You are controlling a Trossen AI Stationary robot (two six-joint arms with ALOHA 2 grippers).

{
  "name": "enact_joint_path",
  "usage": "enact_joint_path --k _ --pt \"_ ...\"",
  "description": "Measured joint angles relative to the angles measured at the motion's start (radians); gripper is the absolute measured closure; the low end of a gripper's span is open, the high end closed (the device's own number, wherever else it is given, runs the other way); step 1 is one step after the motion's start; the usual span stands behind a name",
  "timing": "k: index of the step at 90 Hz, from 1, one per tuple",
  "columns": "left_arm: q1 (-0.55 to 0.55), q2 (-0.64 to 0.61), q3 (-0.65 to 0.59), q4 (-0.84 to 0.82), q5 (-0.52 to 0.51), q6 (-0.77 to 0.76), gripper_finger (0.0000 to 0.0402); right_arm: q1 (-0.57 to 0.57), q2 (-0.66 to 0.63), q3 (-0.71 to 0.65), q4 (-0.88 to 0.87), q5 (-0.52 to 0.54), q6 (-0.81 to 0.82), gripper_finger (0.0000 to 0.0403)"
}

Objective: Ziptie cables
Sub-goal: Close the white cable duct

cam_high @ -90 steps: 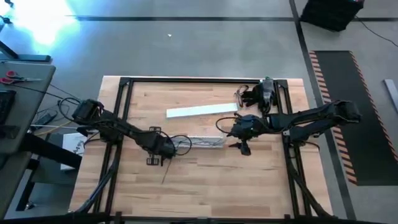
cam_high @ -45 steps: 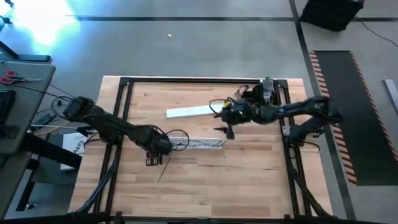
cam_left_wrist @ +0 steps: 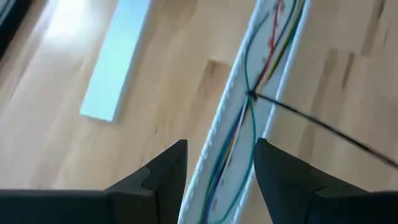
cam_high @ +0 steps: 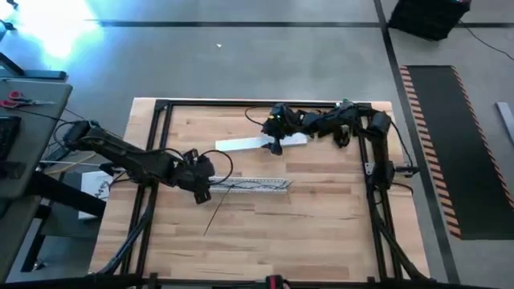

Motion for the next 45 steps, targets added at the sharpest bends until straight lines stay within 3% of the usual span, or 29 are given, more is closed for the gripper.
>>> enact_joint_path --k 13,30,45 --pt "-0.014 0.007 -0.071 0.15 -0.001 -0.002 0.0241 -0.001 0.0 0.004 -0.121 0.03 -0.063 0.0078" --pt "-0.016 0.007 -0.146 0.327 -0.015 -0.001 0.0241 0.016 -0.003 0.007 -0.155 0.095 -0.116 0.0081" --pt "-0.015 0.011 -0.175 0.41 -0.052 0.009 0.0241 0.02 -0.006 0.011 -0.21 0.145 -0.107 0.0132"
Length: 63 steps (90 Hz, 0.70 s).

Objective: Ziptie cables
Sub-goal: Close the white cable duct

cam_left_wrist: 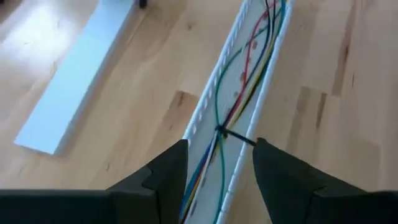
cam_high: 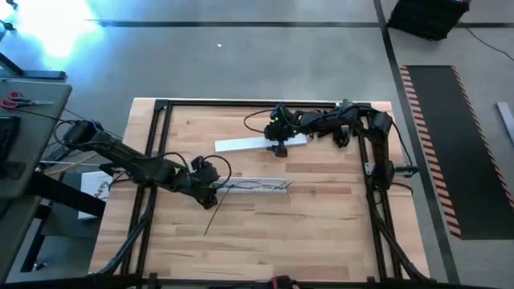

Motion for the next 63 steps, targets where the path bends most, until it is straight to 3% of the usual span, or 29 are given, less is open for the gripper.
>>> enact_joint_path --k 18,63 --pt "0.012 0.001 -0.001 0.104 -0.041 0.084 0.0241 0.002 -0.003 0.036 -0.181 0.056 -0.003 0.0217" --pt "0.024 0.001 -0.001 0.154 -0.053 0.148 0.0241 0.105 -0.067 0.027 -0.284 -0.03 0.192 0.0336"
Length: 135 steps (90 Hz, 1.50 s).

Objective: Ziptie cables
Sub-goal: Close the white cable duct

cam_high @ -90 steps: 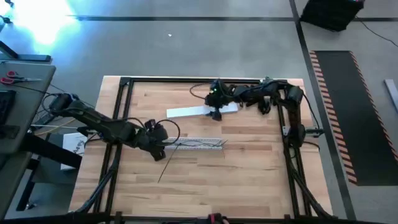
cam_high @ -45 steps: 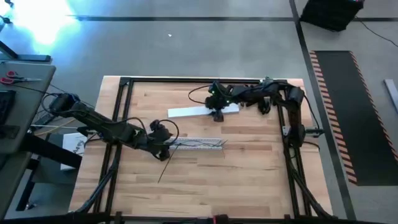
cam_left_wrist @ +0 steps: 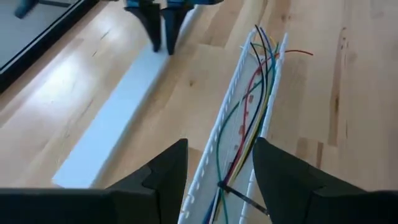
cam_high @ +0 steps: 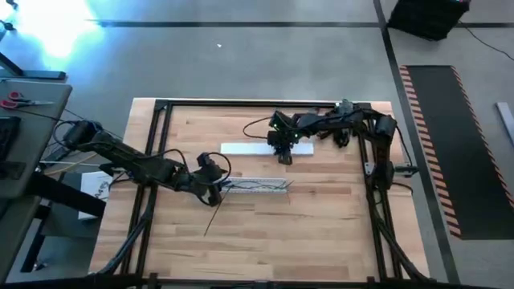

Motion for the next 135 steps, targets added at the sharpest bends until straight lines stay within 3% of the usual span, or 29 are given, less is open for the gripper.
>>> enact_joint_path --k 21,35,47,66,77,104,116,135 --pt "-0.004 0.0 0.0 -0.01 0.0 0.0 0.0241 0.049 -0.034 -0.097 0.007 -0.022 0.119 0.0341" --pt "-0.004 0.019 0.0 0.007 0.007 0.014 0.0241 0.063 -0.14 -0.24 0.052 0.017 0.264 0.0341" --pt "0.039 0.1 0.0 0.102 0.092 0.082 0.0241 0.07 -0.252 -0.356 0.069 0.081 0.335 0.0341" --pt "0.127 0.259 0.001 0.341 0.222 0.183 0.0241 0.094 -0.395 -0.527 0.148 0.091 0.426 0.0341" --pt "0.167 0.323 0.001 0.342 0.271 0.183 0.0241 0.132 -0.44 -0.591 0.162 0.101 0.49 0.0341" --pt "0.202 0.352 0.0 0.135 0.261 0.202 0.0241 0.294 -0.459 -0.615 0.165 0.131 0.635 0.0341" --pt "0.201 0.326 0.0 0.139 0.268 0.217 0.0241 0.356 -0.506 -0.602 0.145 0.214 0.629 0.0335" --pt "0.201 0.279 0.0 0.139 0.28 0.22 0.0241 0.369 -0.646 -0.597 0.169 0.25 0.567 0.027"
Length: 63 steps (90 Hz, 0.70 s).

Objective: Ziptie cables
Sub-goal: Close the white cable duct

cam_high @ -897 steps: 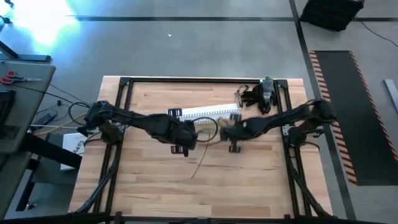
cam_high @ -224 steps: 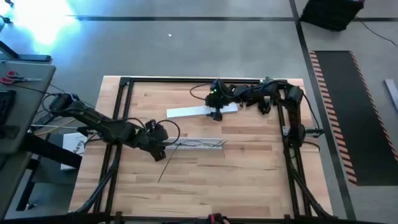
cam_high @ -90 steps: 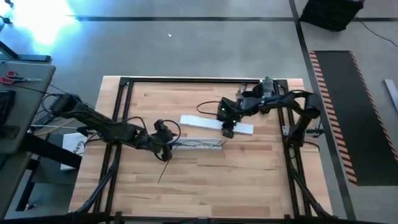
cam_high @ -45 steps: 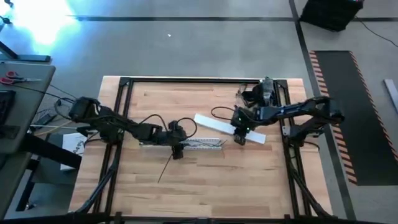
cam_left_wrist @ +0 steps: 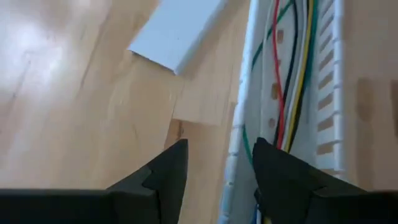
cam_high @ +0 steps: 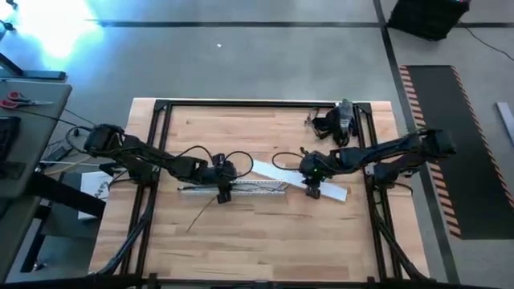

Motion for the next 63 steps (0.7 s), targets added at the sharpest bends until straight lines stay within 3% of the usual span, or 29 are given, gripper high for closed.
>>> enact_joint_path --k 9,23,33,44,63 --pt "0.0 -0.004 0.001 0.012 0.001 0.0 0.0241 -0.011 -0.035 -0.067 0.075 0.032 -0.023 0.0212" --pt "0.0 -0.005 0.001 0.009 0.011 -0.001 0.0241 -0.001 -0.041 -0.252 0.393 0.034 -0.025 0.0114" --pt "0.0 -0.005 0.001 0.01 0.016 -0.001 0.0241 0.014 -0.03 -0.363 0.572 0.08 0.011 0.0067" --pt "0.0 -0.005 0.001 0.009 0.017 -0.016 0.0241 0.052 -0.023 -0.435 0.673 0.143 0.041 0.0042" --pt "0.0 -0.005 0.001 0.009 0.014 -0.045 0.0241 0.134 -0.024 -0.458 0.702 0.193 0.029 0.0037"
